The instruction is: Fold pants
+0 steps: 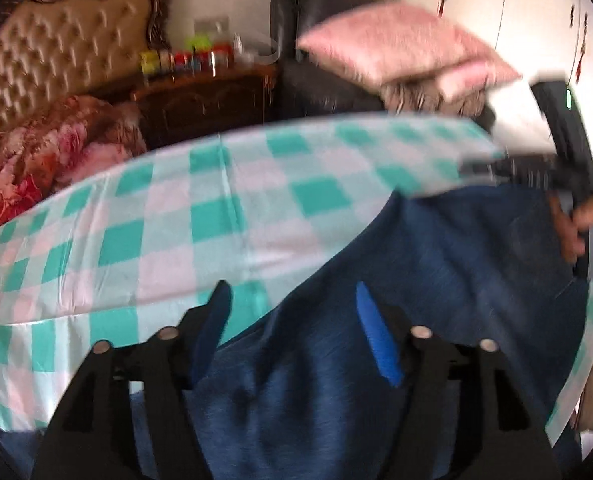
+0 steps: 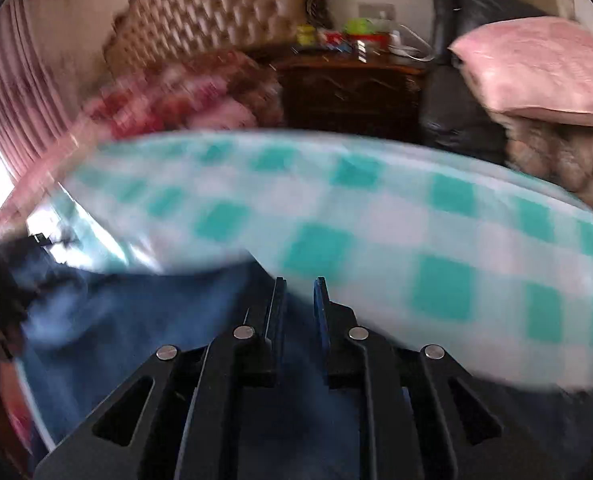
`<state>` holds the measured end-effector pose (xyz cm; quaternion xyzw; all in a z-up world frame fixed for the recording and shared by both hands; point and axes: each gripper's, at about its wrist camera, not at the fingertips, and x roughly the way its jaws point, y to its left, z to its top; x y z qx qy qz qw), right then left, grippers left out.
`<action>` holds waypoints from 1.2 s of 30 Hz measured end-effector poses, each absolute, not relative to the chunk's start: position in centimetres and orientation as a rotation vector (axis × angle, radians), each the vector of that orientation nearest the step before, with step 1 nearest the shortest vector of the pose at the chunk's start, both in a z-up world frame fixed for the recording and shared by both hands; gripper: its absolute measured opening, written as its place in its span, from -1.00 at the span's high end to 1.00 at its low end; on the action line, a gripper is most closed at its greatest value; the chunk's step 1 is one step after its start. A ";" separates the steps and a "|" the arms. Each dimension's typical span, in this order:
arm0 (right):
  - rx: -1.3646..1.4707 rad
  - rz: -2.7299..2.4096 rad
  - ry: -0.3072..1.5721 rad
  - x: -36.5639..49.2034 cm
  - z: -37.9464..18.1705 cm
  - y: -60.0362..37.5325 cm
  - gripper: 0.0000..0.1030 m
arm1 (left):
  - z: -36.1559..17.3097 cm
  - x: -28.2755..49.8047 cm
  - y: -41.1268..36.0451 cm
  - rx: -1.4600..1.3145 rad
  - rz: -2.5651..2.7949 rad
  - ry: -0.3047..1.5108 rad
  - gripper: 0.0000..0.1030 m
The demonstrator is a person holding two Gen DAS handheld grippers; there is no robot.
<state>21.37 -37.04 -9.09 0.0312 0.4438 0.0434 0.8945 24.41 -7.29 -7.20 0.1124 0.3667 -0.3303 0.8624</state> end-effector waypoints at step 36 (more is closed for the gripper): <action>0.486 -0.377 0.871 -5.5 -11.0 -51.8 -0.10 | -12.0 4.2 -12.9 0.097 -0.755 0.935 0.23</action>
